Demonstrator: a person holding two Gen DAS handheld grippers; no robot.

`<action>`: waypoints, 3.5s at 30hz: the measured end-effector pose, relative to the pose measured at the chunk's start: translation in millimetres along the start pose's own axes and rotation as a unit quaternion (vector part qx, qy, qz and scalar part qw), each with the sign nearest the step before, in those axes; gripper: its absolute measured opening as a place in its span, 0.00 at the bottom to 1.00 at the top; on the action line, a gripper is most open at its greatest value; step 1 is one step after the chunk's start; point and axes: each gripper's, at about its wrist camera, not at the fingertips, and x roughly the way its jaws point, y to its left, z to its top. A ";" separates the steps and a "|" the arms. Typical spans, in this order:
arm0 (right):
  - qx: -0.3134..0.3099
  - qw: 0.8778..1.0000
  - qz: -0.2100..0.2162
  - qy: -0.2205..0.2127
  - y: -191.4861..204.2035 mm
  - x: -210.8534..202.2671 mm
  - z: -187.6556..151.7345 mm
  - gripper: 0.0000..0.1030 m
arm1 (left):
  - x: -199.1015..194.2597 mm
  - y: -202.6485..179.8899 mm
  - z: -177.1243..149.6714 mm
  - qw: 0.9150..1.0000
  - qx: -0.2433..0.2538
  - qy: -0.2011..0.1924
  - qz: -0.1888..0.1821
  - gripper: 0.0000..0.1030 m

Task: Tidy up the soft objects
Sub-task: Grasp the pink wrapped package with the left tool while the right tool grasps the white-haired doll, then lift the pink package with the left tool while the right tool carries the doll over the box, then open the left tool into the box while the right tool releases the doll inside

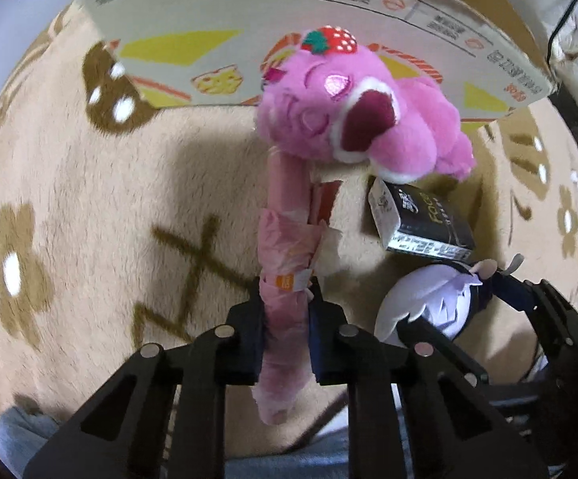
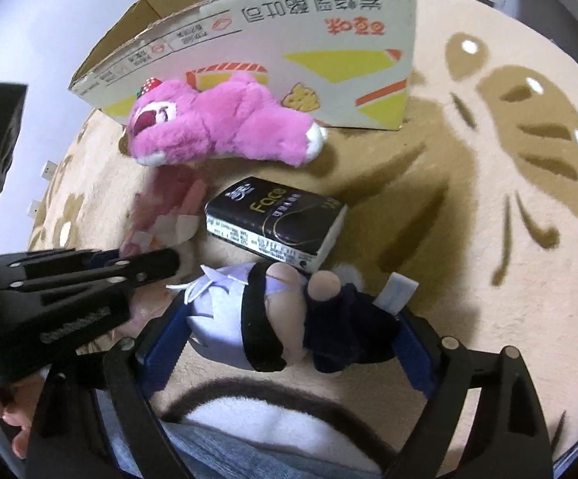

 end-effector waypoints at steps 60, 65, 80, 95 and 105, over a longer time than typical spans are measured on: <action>-0.056 0.910 0.009 -0.411 21.8 -159.3 82.3 0.93 | -174.3 -27.9 30.1 0.902 0.083 -0.413 0.089 0.15; -0.058 0.914 0.013 -0.400 17.2 -145.8 93.3 0.93 | -166.7 -26.7 43.2 0.905 0.083 -0.410 0.083 0.15; -0.060 0.929 0.019 -0.364 7.4 -107.3 108.0 0.93 | -140.0 -17.5 70.8 0.918 0.078 -0.383 0.069 0.16; -0.052 0.941 0.020 -0.333 0.7 -87.3 113.6 0.97 | -124.3 -4.2 81.1 0.930 0.056 -0.359 0.051 0.20; -0.044 0.946 0.026 -0.320 -1.9 -84.8 117.2 1.00 | -116.7 0.7 80.7 0.941 0.048 -0.330 0.065 0.34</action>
